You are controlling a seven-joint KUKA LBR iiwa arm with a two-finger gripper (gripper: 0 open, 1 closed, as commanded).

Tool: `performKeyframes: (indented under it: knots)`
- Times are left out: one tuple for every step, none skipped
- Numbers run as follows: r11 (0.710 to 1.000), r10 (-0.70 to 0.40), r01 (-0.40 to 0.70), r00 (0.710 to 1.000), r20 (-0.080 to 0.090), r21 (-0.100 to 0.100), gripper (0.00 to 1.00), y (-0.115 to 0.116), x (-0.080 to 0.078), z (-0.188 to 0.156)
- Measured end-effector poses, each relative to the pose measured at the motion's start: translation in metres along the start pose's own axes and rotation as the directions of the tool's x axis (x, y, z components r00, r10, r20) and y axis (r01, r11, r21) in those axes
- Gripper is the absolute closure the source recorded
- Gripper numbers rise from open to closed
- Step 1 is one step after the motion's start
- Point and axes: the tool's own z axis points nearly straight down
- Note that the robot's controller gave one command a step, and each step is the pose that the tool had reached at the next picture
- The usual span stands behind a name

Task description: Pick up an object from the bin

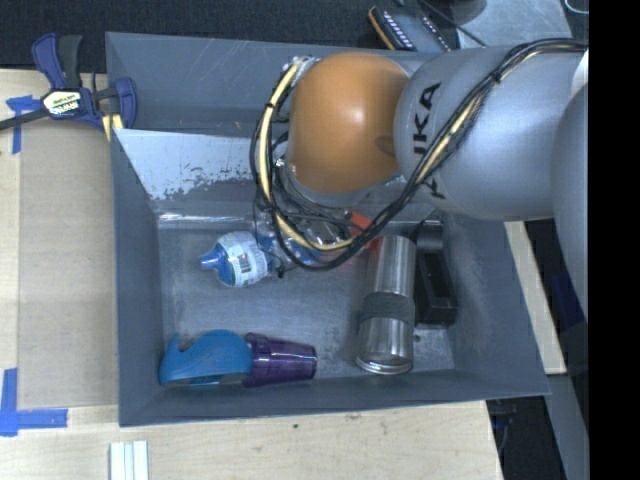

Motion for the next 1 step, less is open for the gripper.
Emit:
performKeyframes:
  knots:
    - [1.0,0.018,-0.018,1.0,0.01,0.002,1.0,-0.012,-0.0132,0.0672]
